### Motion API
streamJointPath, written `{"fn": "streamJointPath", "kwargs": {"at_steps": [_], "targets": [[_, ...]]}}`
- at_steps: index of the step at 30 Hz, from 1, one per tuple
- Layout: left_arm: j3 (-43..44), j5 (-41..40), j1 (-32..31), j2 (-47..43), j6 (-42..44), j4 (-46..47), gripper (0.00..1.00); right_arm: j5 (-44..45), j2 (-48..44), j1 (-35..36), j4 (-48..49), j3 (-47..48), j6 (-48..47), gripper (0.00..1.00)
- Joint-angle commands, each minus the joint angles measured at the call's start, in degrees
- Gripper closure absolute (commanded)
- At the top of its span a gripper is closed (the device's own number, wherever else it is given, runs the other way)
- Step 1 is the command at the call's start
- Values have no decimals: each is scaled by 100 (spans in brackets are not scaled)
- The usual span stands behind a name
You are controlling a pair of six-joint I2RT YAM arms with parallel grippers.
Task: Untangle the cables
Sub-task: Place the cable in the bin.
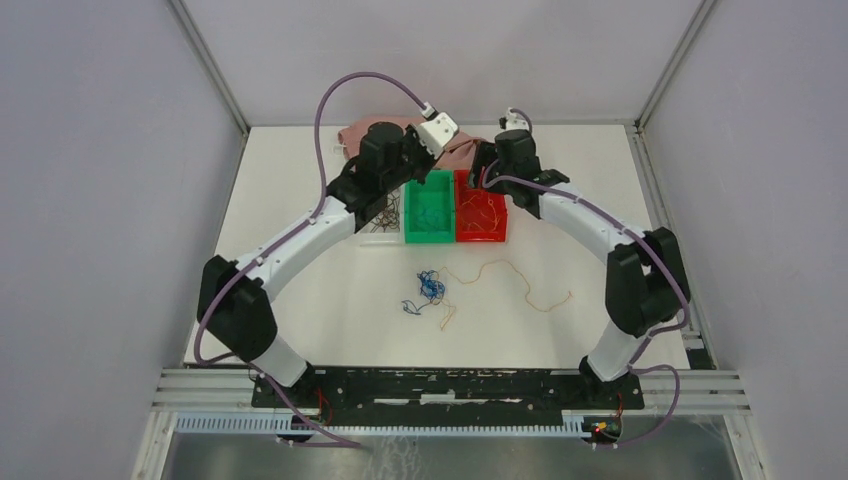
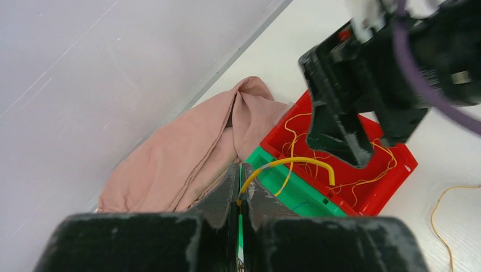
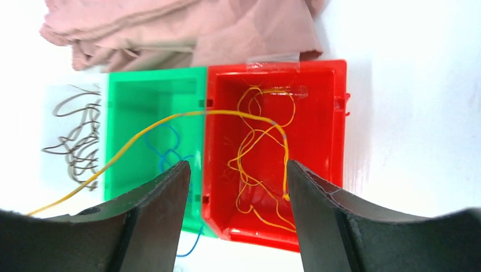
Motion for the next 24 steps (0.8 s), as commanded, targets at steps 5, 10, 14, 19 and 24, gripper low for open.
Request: {"fn": "streamJointPath", "kwargs": {"at_steps": [5,10,14,19,24], "targets": [[983,-403,1,819,373,55,97,185,-1367,-264,-68,-774,-72,28],[1221,-446,-81,1302,892,11,97,689,-2458,-620,-107,-1608,165,29],[1524,-412,-303,1739,1137,-325,97,1089,-3001,-947,-470,-1870,433,32],[2206,-277,-535,2432,1286,-1043,97,1021,-3291,-1423,-730,-2151,646,35],[2592,-159,-716,2922,1419,-1388,97,845,-3529,-1753,-740,-2431,815,35]]}}
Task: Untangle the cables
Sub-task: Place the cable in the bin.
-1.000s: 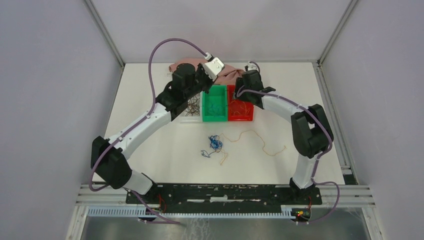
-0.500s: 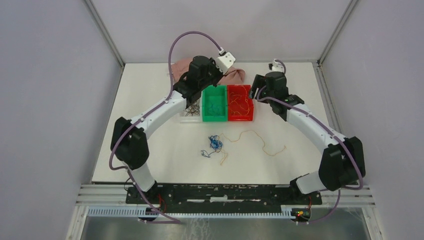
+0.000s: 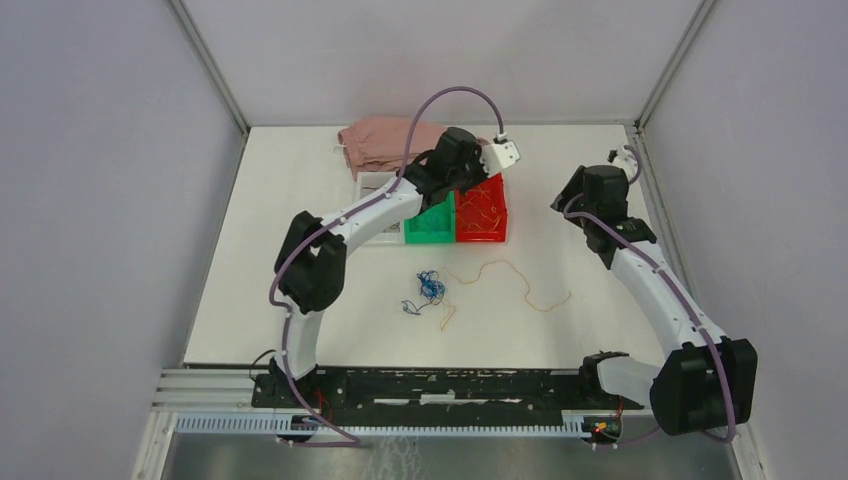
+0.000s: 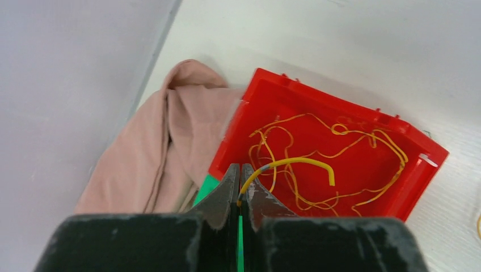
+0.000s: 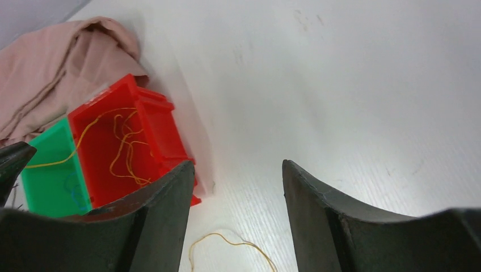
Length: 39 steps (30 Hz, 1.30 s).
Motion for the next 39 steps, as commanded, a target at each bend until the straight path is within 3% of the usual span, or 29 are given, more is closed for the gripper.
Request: {"fn": "streamJointPath", "kwargs": {"at_steps": [1,22,25,32,35,36,39], "targets": [[432,206,-127,299,357,-315,97,-17,-280,-228,-61,-214,246,35],[249,255,-238,1483,435,539,95,-526,-537,-382,-567,-255,131,34],[264,224,-240,1459,581,465,69,-709,-587,-381,-672,-185,92,33],[431,1203,-153,708,496,-399,39,-1495,-432,-383,-539,35,215,38],[767,1895,-39,464,626,-1330,4,-1756,-285,-379,-555,144,261,36],[838,2084,10,394,674,-1557,0,-1814,-256,-380,-570,161,252,35],[1227,2410,168,275,832,-2155,1,-1987,-205,-374,-570,130,227,32]]}}
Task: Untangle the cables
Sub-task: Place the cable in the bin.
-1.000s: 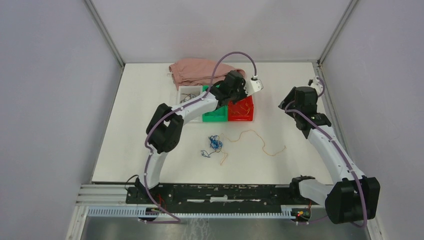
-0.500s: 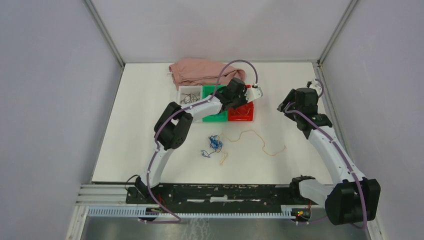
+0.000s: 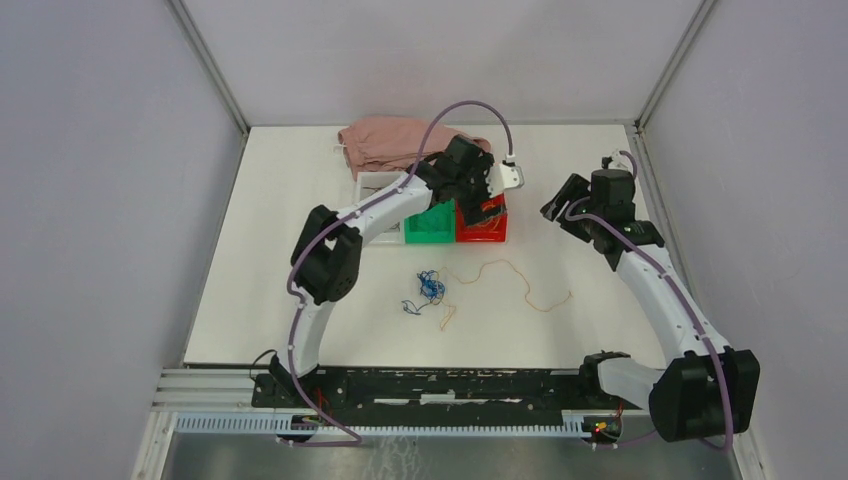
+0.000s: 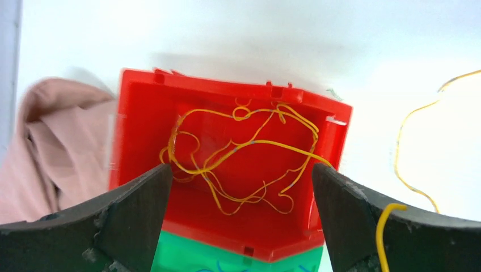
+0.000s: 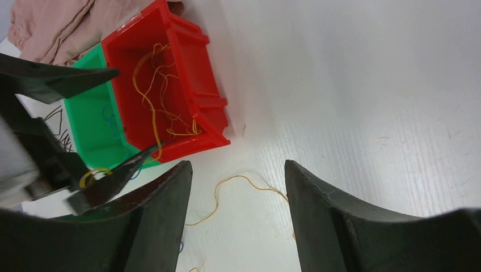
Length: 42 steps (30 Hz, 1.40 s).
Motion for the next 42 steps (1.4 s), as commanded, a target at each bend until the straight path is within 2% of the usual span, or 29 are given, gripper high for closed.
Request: {"fn": "streamJointPath", "kwargs": {"at_steps": [1,5,8,14,16,20,22,27,31,34,42], "targets": [[901,1100,293,-665,392,-1266,1,-471,86,-7,186,176,33,31],[1686,1536,439,-705,707,-2442,1,-585,233,35,247,132,35,30],[2042,1897,630,-898,777,-2996,1,-495,340,127,199,158,-26,31],[1385,1935,848,-1423,1400,-3731,1,-260,589,564,97,62,-239,29],[688,1827,914,-1632,1284,-3391,0,-256,754,641,226,120,-229,29],[-630,1705,909,-2035,550,-1537,7,-608,1370,842,351,902,-63,31],[-933,1668,858,-1965,150,-818,11,-642,1595,1030,367,1257,-71,31],[-505,2078,798,-1470,-567,-192,16,-839,1844,1128,661,1458,5,30],[-550,2337,783,-1364,-720,453,17,-1201,1953,983,940,1376,705,31],[-461,2285,726,-1223,-722,453,18,-1526,2010,956,1473,1231,1259,33],[-442,1955,641,-1122,-555,488,19,-1678,2404,963,1987,1275,2003,41]]}}
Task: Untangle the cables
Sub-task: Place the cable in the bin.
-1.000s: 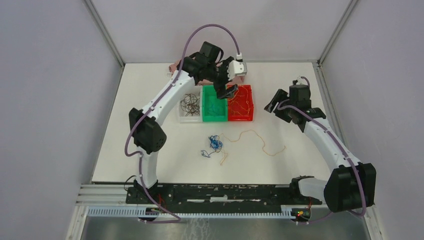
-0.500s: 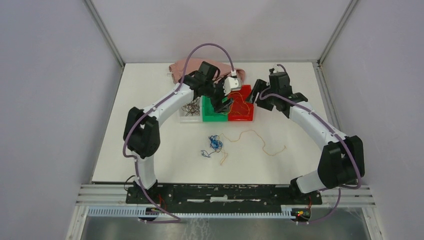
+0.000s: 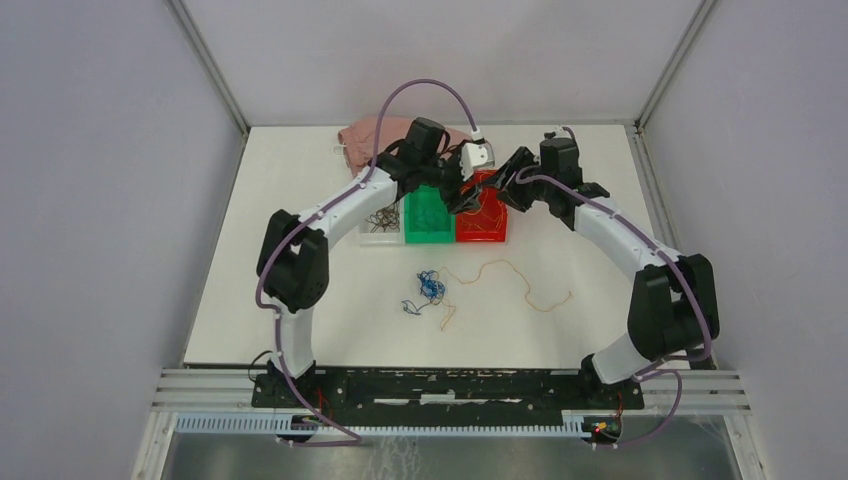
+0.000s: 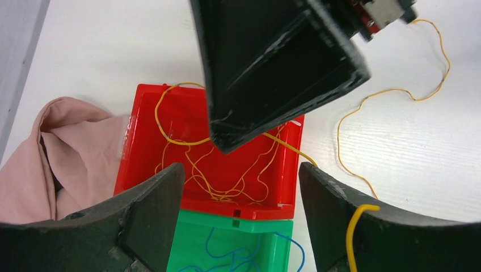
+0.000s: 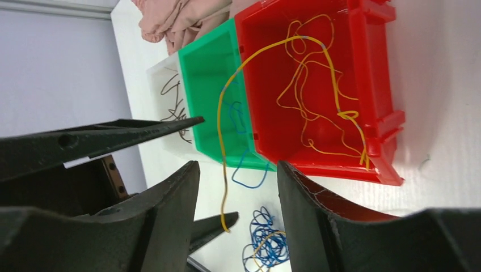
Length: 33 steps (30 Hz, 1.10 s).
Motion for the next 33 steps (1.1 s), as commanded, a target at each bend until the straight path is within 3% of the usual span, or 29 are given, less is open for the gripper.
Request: {"fn": "streamJointPath", "kwargs": {"at_steps": [1,5,8,10,12,13,19,23,26,33], "targets": [[233,-141,-71,61,-69,293,19,-228,222,11,640,82,567,42],[222,-291,-96,90,-34,324,19,-319,391,52,839,101,707,45],[228,-429,-96,115,-43,407,19,-338,531,72,877,169,752,56],[277,-563,-95,138,-52,404,18,-304,616,73,843,229,741,72],[354,-720,-92,107,1,260,15,-167,697,73,719,356,580,96],[378,-850,-94,52,74,167,13,-45,758,67,525,467,401,99],[44,-2013,75,-606,252,54,4,587,1070,73,-361,1001,-795,100],[-639,-2619,361,-1277,-190,633,1,991,1193,177,-601,1196,-1393,100],[-849,-2617,597,-1746,-584,722,1,1386,1346,340,-922,1492,-1830,100],[-938,-1604,1269,-2366,-847,-300,1,2333,2014,1016,-1616,2523,-2677,100]]}}
